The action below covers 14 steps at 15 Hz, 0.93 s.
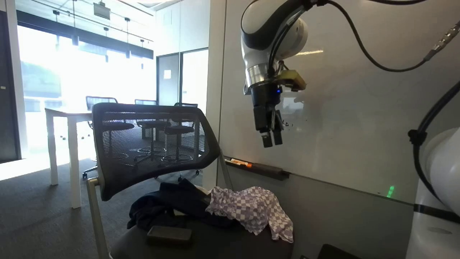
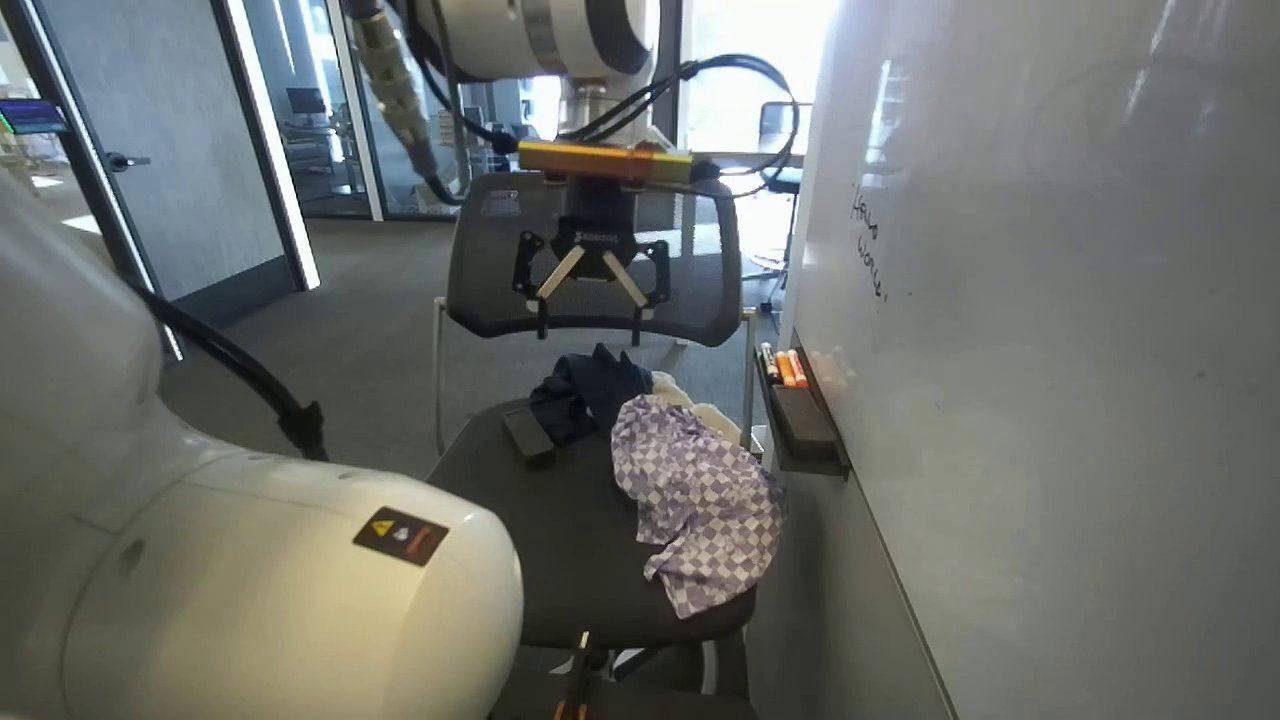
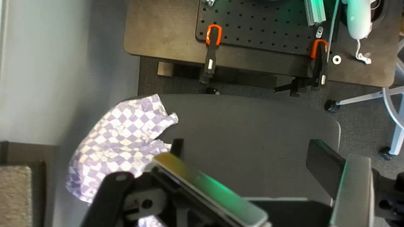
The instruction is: Use the duster to erase the markings on the board
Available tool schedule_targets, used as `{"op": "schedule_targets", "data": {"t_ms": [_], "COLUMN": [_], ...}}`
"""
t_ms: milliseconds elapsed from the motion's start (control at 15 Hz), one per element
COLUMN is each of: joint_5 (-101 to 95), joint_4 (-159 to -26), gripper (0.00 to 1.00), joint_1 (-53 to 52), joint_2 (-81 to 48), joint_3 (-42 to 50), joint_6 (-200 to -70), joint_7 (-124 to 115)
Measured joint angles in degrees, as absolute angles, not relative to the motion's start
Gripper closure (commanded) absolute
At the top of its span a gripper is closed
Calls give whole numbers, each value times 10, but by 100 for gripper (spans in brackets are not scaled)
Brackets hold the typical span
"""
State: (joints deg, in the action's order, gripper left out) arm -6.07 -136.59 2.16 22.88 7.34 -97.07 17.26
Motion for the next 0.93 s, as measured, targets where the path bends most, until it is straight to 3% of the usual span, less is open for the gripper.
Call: {"op": "schedule_targets", "data": {"t_ms": [467,933], "joint_5": [-33,-33], "joint_4": [-1489,-1465], "gripper": [0,0], "joint_1": [-58,-74], "joint_2": [207,51], "joint_3": [-2,-28], "joint_6": [-1184,-1321], "joint_7": [171,181]}}
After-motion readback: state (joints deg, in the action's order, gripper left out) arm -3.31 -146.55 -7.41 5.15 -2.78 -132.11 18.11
